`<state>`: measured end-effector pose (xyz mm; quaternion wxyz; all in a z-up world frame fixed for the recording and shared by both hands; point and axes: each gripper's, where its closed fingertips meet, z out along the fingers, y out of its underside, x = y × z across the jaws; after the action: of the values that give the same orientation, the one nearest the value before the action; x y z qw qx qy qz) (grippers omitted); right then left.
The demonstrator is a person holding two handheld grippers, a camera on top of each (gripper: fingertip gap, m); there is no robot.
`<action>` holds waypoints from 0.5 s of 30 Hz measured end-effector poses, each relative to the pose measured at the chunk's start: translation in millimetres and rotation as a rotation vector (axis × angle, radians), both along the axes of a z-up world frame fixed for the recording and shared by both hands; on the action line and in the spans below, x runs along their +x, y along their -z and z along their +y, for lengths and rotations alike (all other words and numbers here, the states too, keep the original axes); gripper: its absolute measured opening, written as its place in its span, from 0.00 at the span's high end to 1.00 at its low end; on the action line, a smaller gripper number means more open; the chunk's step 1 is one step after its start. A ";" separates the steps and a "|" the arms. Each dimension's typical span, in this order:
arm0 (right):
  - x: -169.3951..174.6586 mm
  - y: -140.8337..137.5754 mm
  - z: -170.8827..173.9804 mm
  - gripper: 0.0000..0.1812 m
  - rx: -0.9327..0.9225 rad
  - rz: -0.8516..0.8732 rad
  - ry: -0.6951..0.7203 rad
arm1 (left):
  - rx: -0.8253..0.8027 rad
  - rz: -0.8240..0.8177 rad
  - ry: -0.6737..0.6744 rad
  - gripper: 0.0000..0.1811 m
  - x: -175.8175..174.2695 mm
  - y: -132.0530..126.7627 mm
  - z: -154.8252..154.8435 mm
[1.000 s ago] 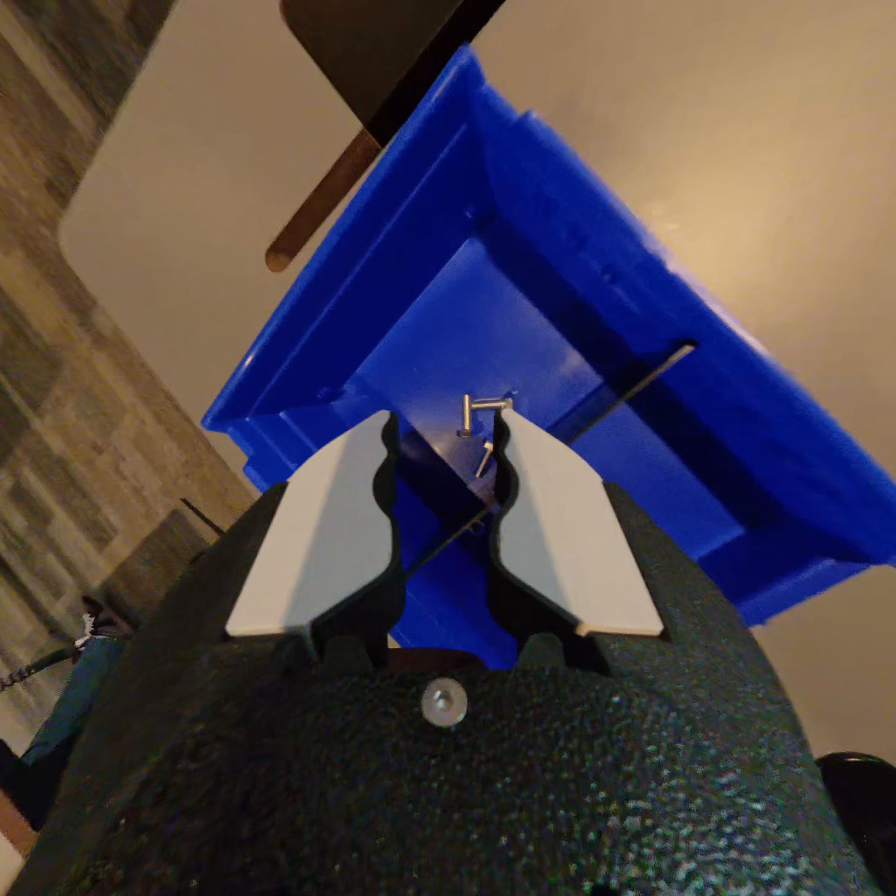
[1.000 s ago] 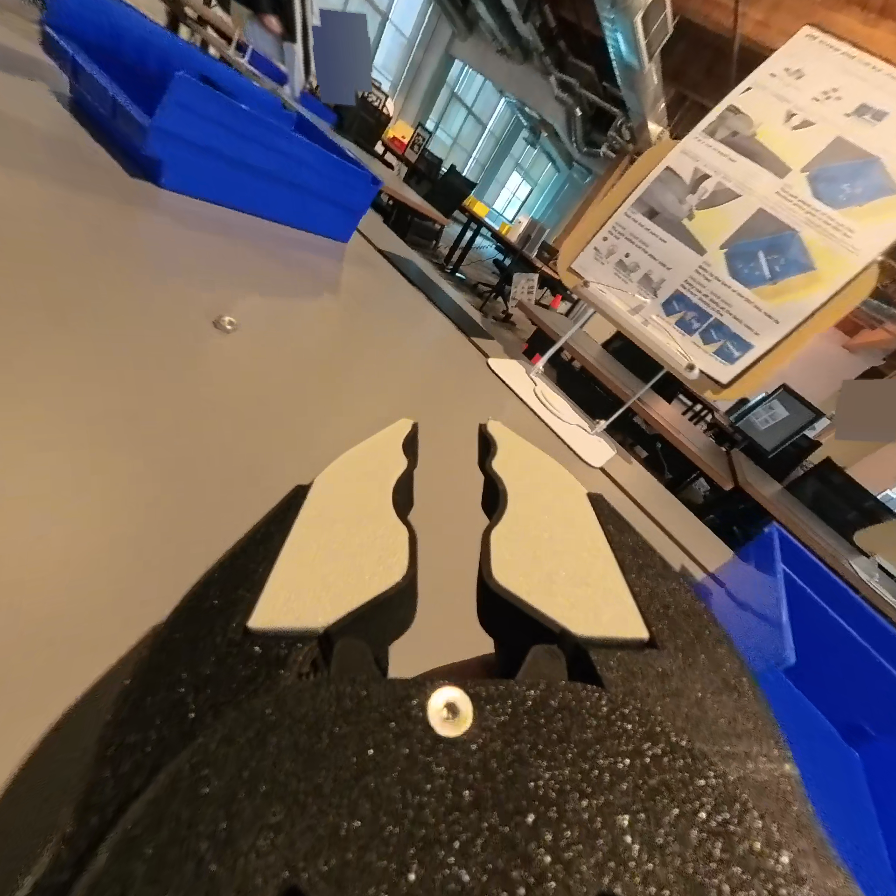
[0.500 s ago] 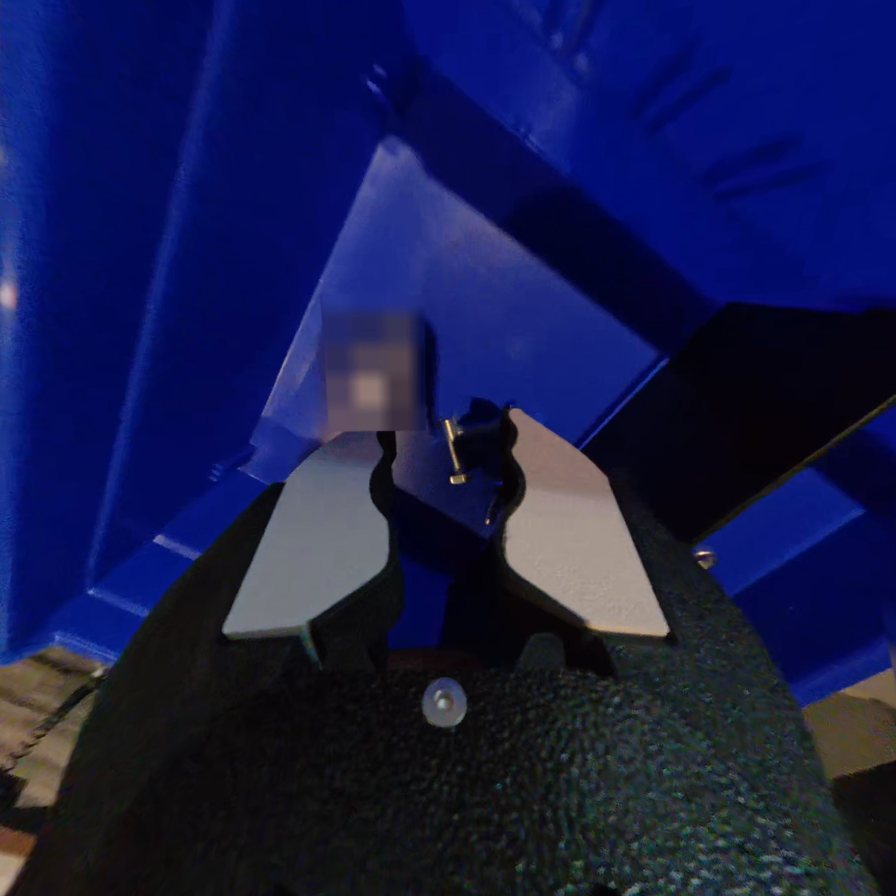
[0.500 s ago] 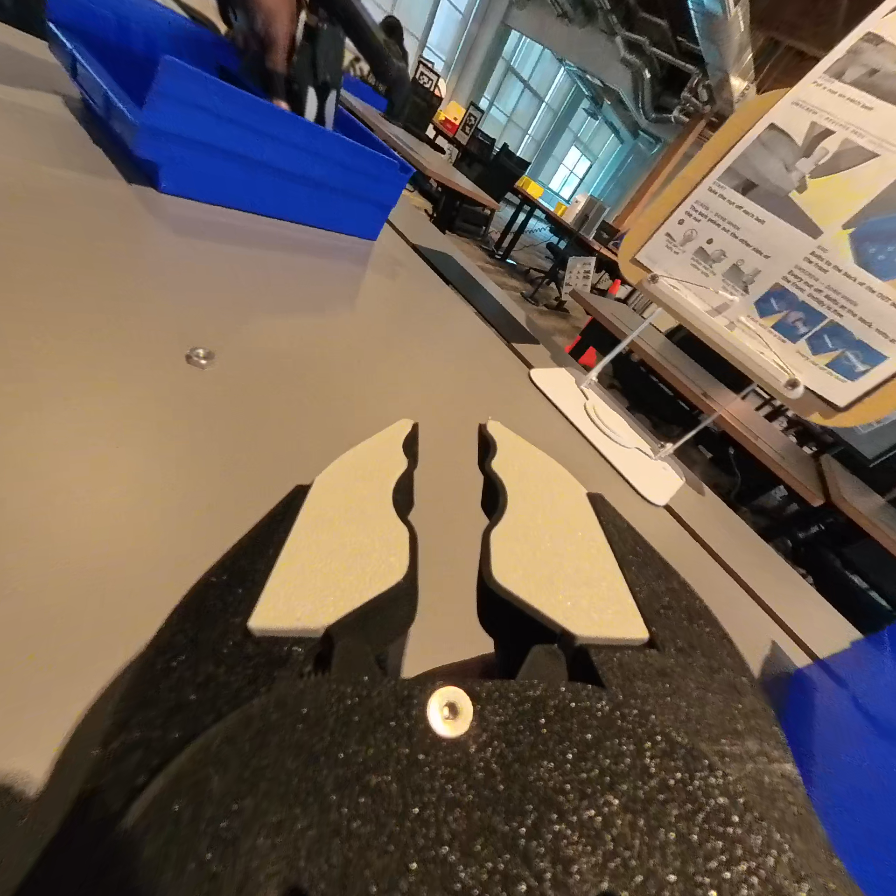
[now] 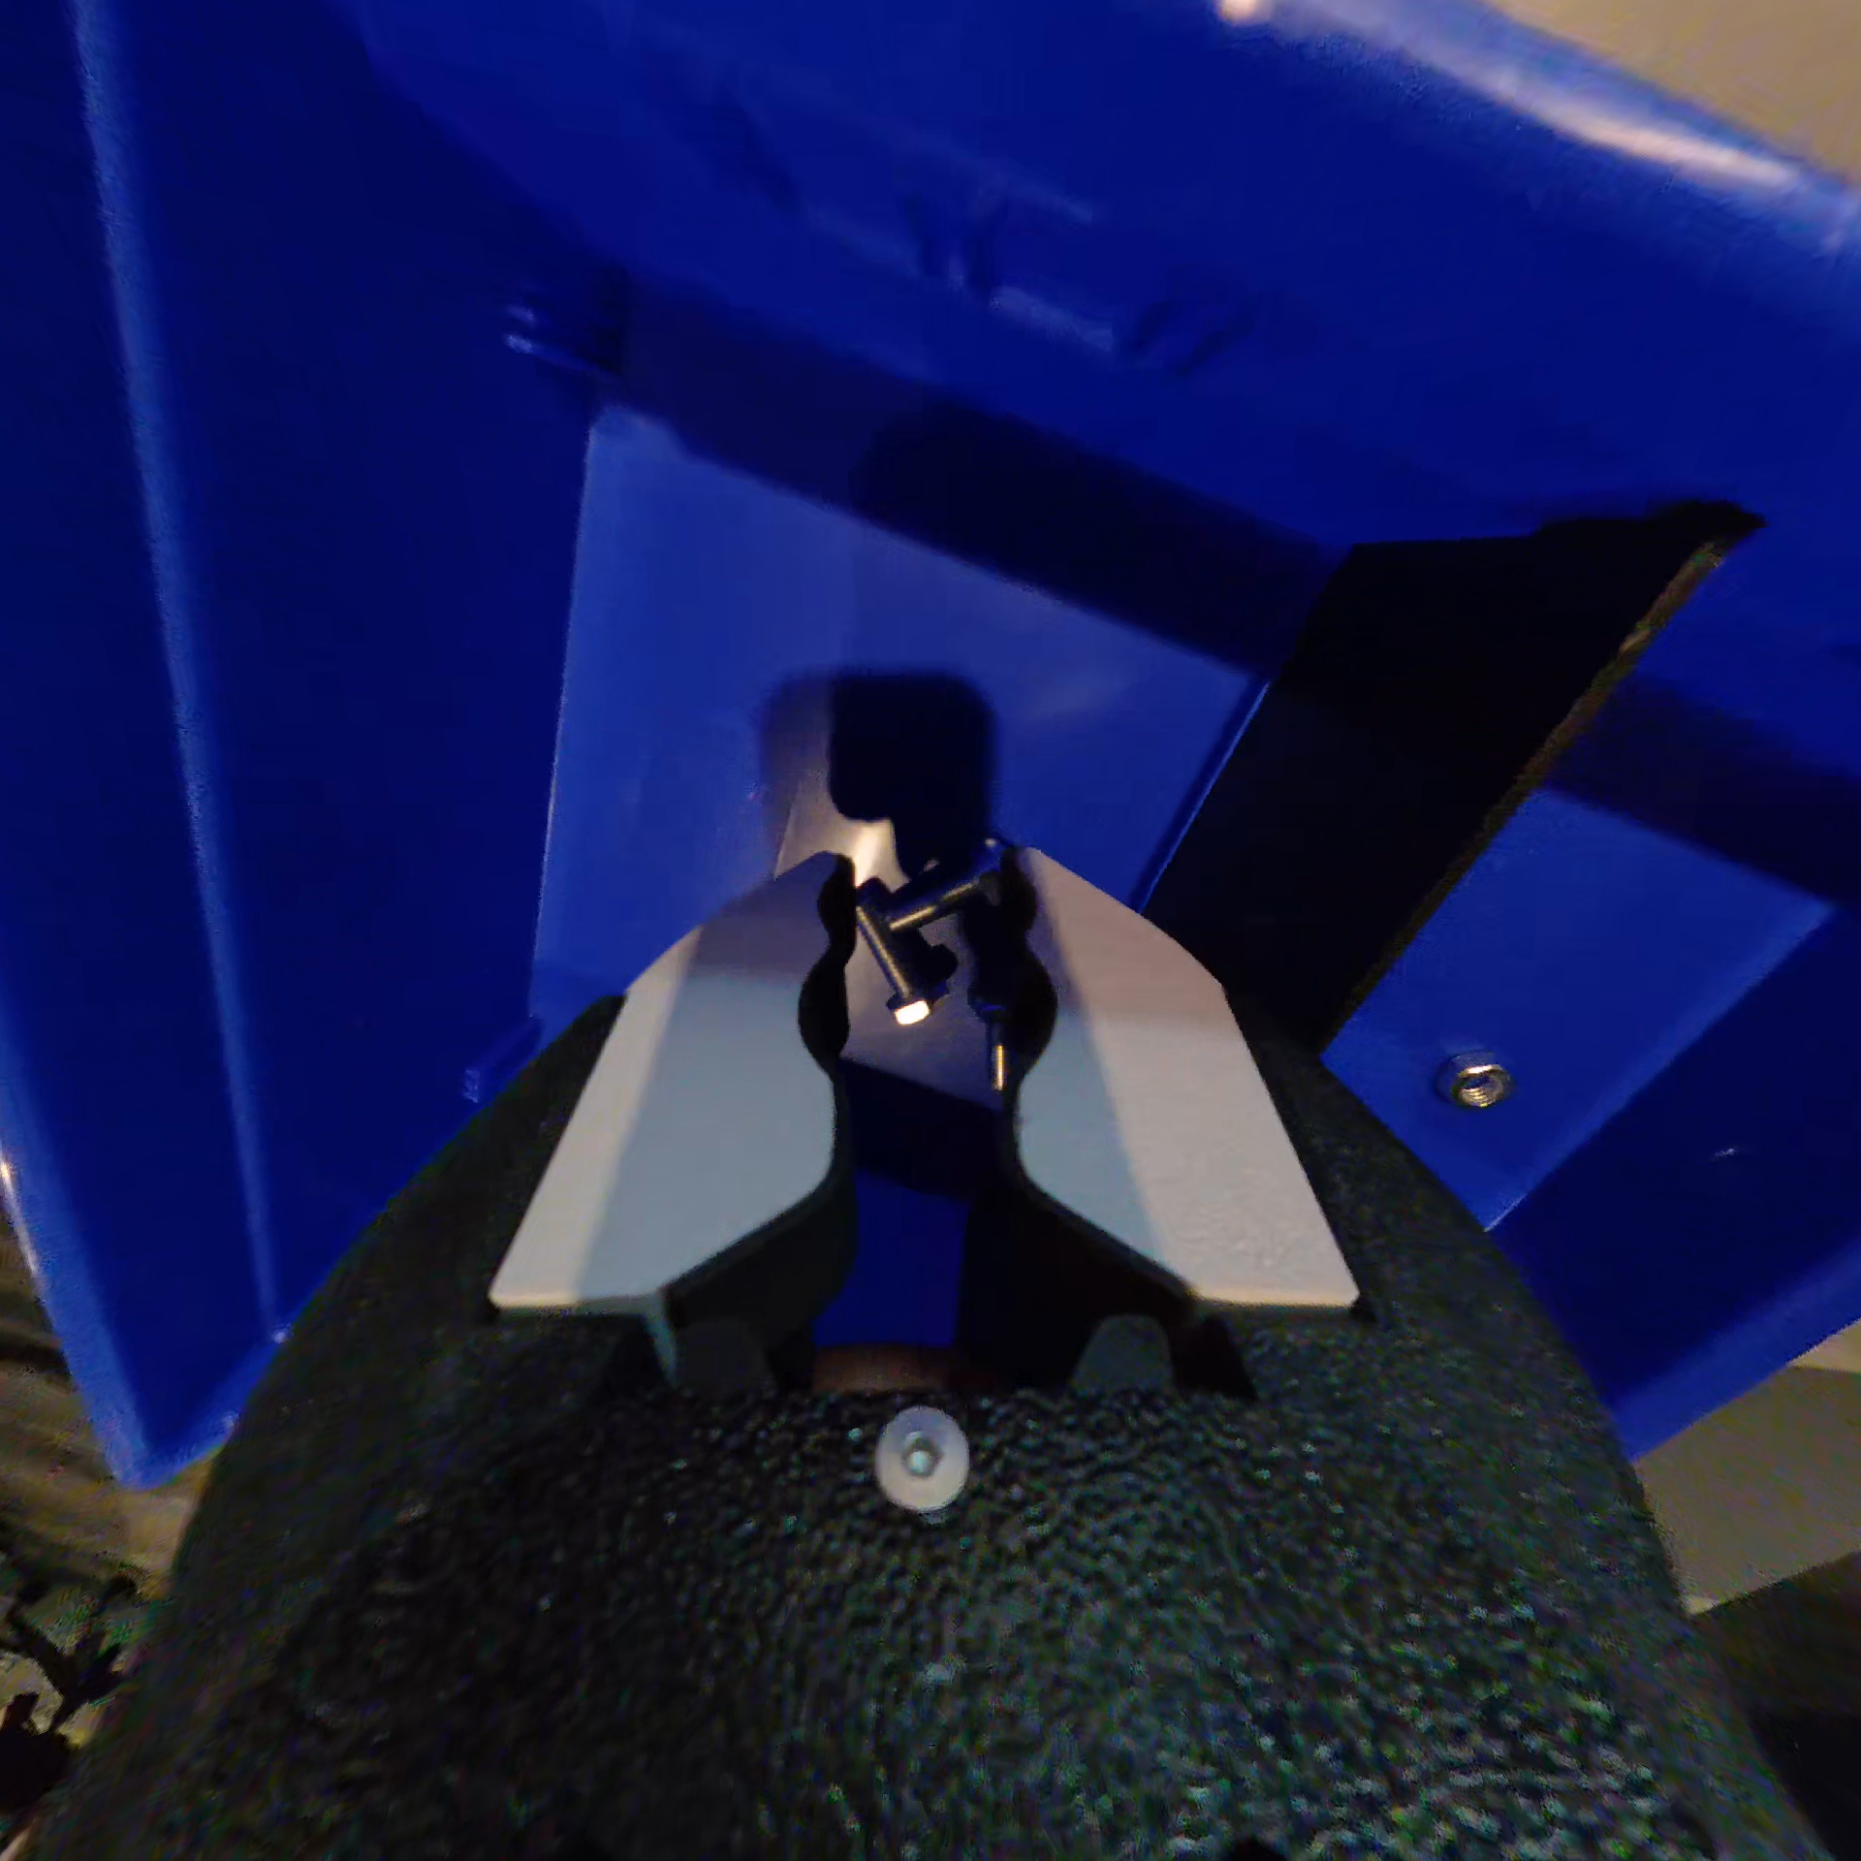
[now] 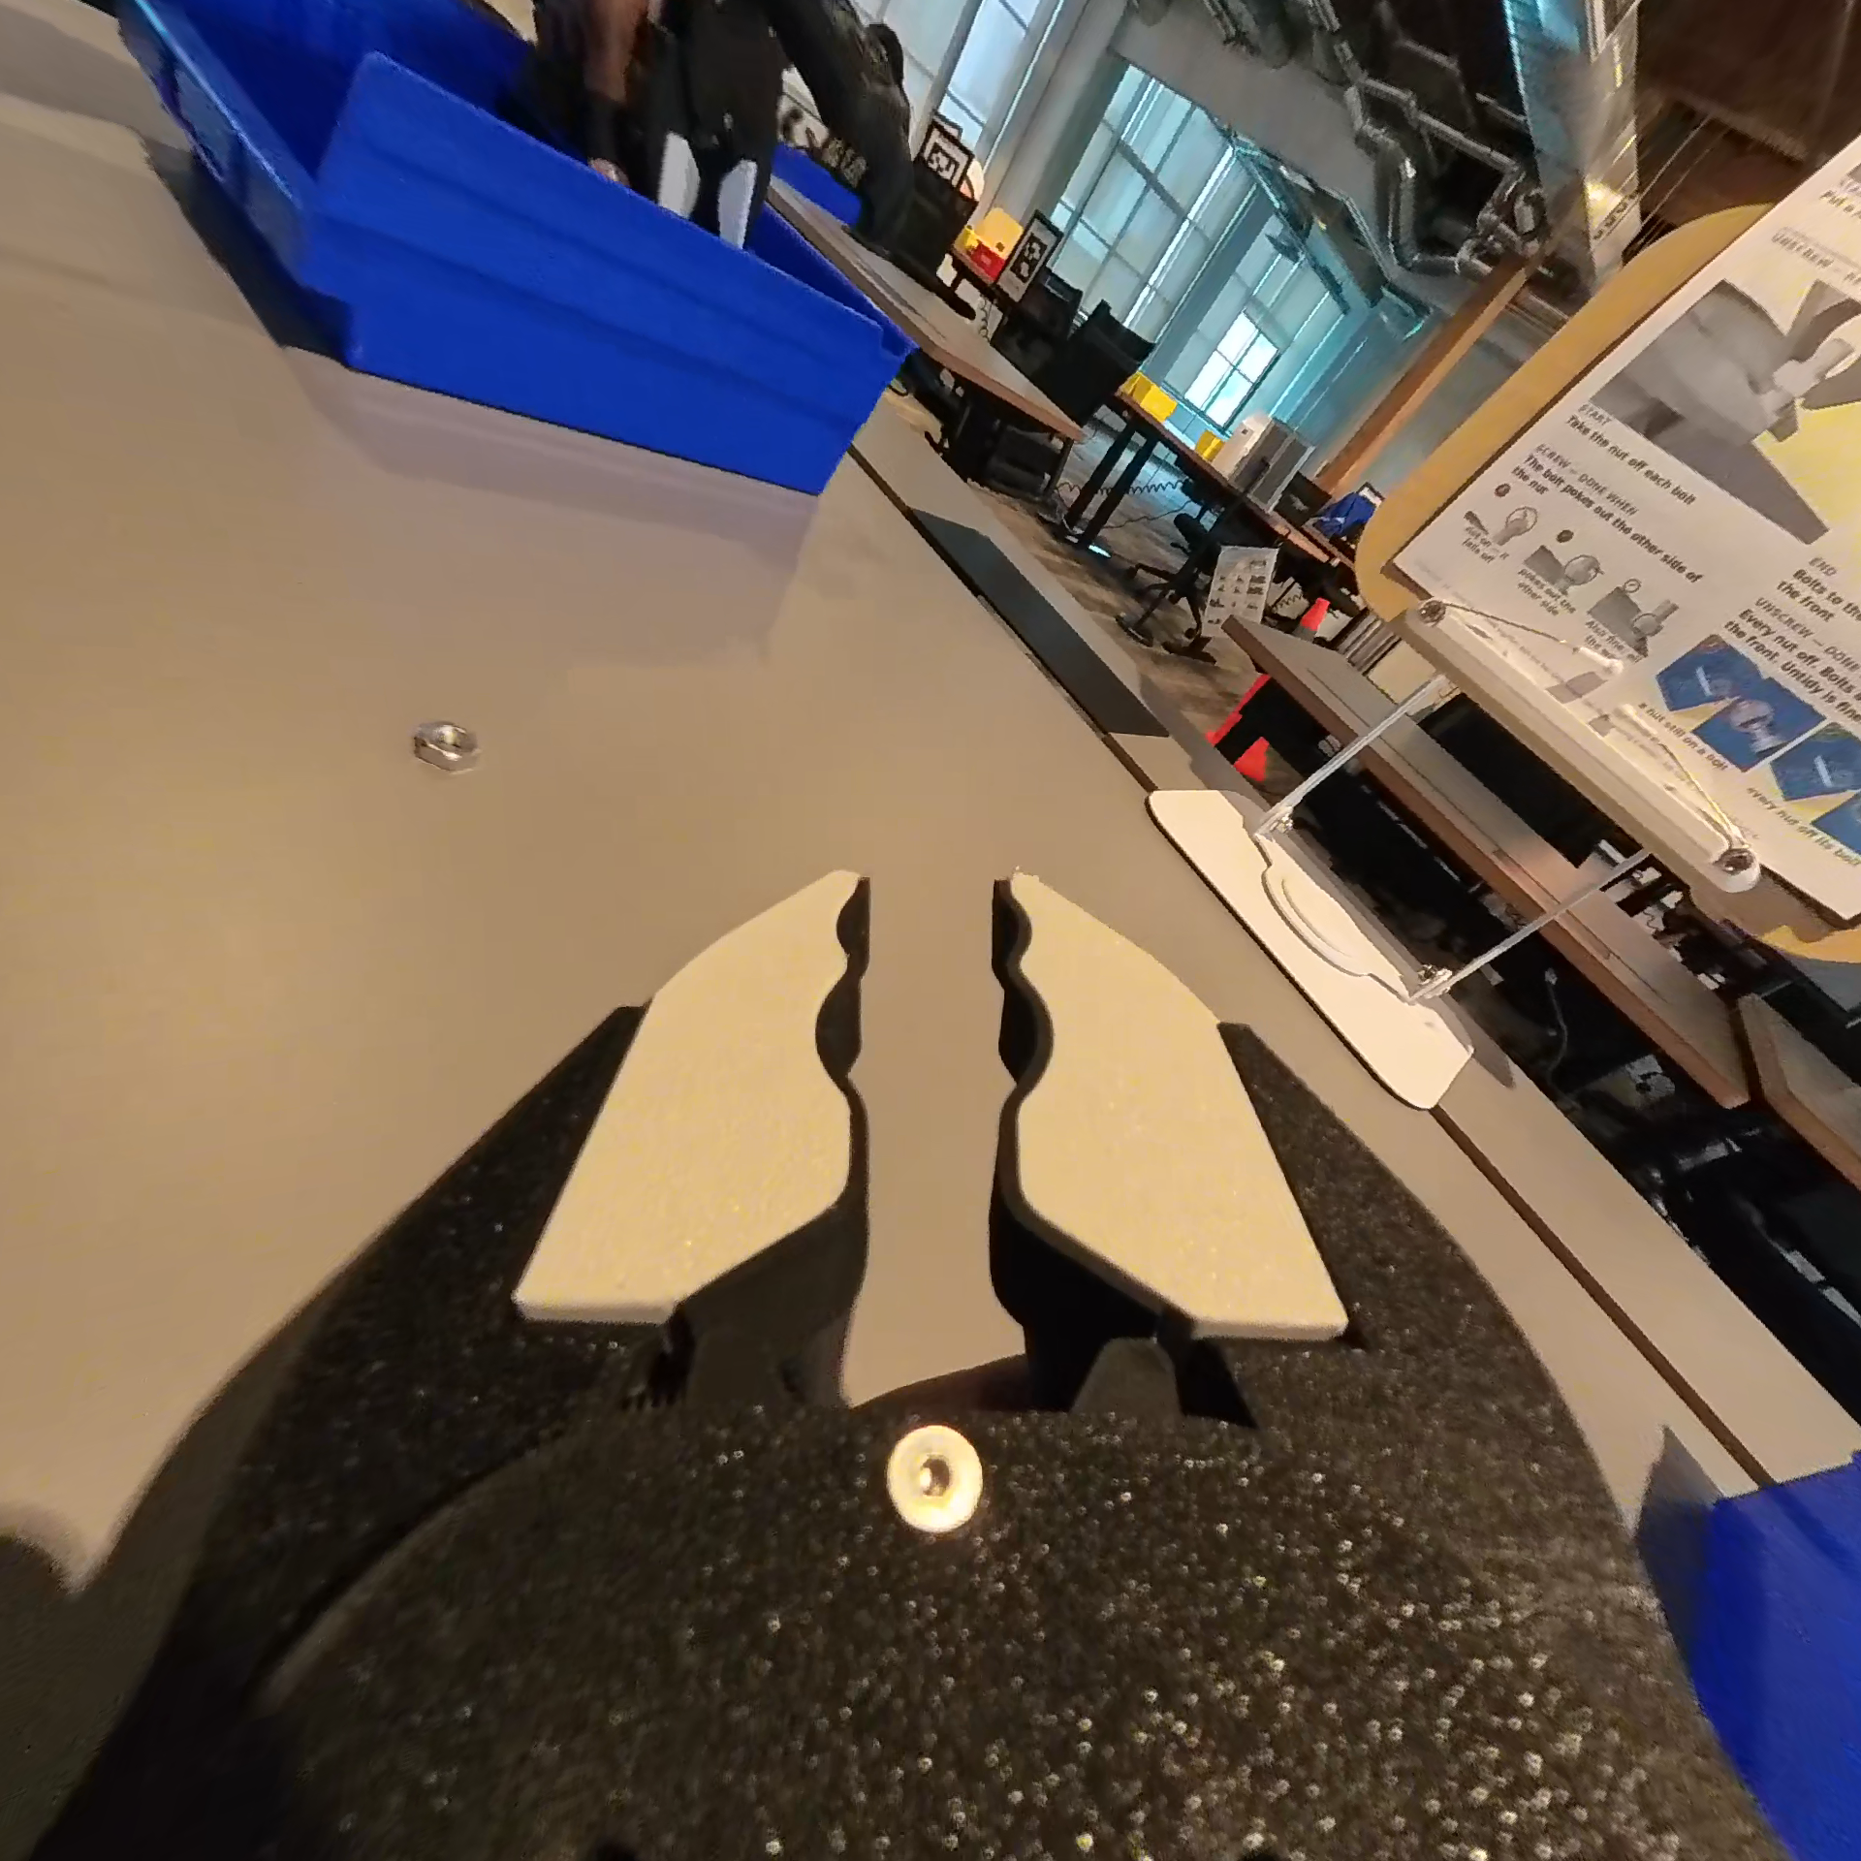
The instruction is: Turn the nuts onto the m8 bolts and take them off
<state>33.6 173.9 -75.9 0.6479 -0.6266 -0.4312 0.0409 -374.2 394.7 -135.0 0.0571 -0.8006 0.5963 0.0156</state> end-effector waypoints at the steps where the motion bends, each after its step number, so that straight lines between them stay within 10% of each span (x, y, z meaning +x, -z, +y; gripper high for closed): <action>1: -0.4 -0.3 -0.1 0.87 0.003 0.000 -0.002 | -0.012 -0.003 0.012 0.85 2.2 0.3 -5.5; 15: -10.1 6.7 4.3 0.88 -0.005 -0.039 -0.015 | -0.046 -0.077 0.246 0.79 27.1 -29.7 -78.0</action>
<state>23.5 178.2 -82.7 0.6373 -0.6258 -0.4484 0.0345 -347.1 316.7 -105.3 0.0629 -0.7225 0.6876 -0.0360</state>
